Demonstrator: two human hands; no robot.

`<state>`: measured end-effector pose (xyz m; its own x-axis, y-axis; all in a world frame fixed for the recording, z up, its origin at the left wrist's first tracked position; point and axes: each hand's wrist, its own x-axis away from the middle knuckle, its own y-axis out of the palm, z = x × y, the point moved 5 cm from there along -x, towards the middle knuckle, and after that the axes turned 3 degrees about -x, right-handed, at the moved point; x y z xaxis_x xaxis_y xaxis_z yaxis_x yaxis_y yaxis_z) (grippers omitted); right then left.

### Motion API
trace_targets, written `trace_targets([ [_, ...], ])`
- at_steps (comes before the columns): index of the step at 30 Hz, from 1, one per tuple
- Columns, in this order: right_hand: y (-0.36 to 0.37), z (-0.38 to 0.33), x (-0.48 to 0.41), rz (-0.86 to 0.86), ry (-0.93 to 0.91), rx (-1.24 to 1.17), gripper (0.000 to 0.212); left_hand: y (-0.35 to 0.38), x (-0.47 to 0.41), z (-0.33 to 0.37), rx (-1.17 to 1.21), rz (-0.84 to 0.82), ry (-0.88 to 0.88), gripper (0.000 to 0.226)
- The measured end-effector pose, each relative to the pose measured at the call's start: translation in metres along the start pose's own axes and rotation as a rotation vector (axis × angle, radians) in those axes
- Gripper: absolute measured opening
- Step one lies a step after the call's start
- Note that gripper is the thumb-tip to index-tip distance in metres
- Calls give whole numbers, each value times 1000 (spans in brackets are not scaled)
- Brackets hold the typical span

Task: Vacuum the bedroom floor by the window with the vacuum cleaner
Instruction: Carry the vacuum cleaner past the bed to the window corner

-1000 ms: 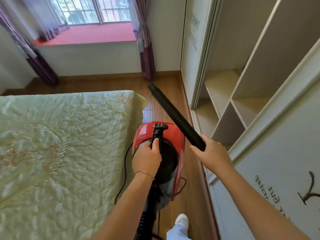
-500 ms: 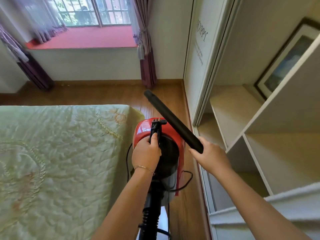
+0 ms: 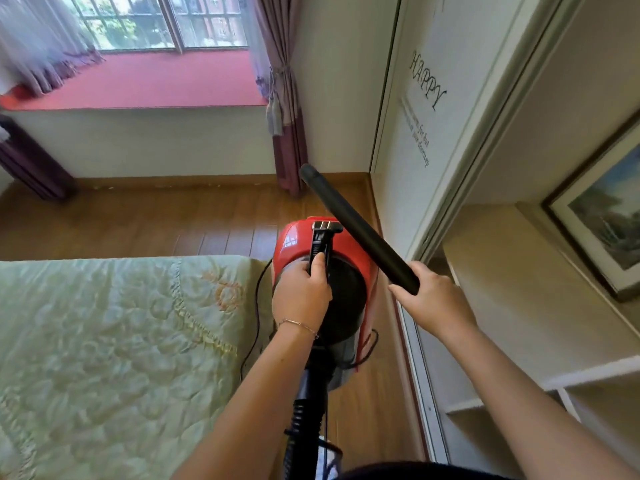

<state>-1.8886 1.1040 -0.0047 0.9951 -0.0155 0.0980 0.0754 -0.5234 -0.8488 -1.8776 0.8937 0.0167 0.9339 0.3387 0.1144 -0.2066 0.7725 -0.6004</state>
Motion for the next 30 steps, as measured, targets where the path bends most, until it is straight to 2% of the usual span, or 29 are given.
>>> trace_targets([
  [7,-1,-21,-108,5,-15,1,36,11,-110,12,-54,0,-38,47],
  [16,20,-44,-288,-103,-114,-88,35,48,-261,31,-87,11,-107,46],
  [24,17,-85,-418,-151,-232,-60,42,38,-376,68,3,167,-204,50],
  [30,30,-133,-504,-193,-341,-3,43,26,-451,68,43,226,-280,50],
])
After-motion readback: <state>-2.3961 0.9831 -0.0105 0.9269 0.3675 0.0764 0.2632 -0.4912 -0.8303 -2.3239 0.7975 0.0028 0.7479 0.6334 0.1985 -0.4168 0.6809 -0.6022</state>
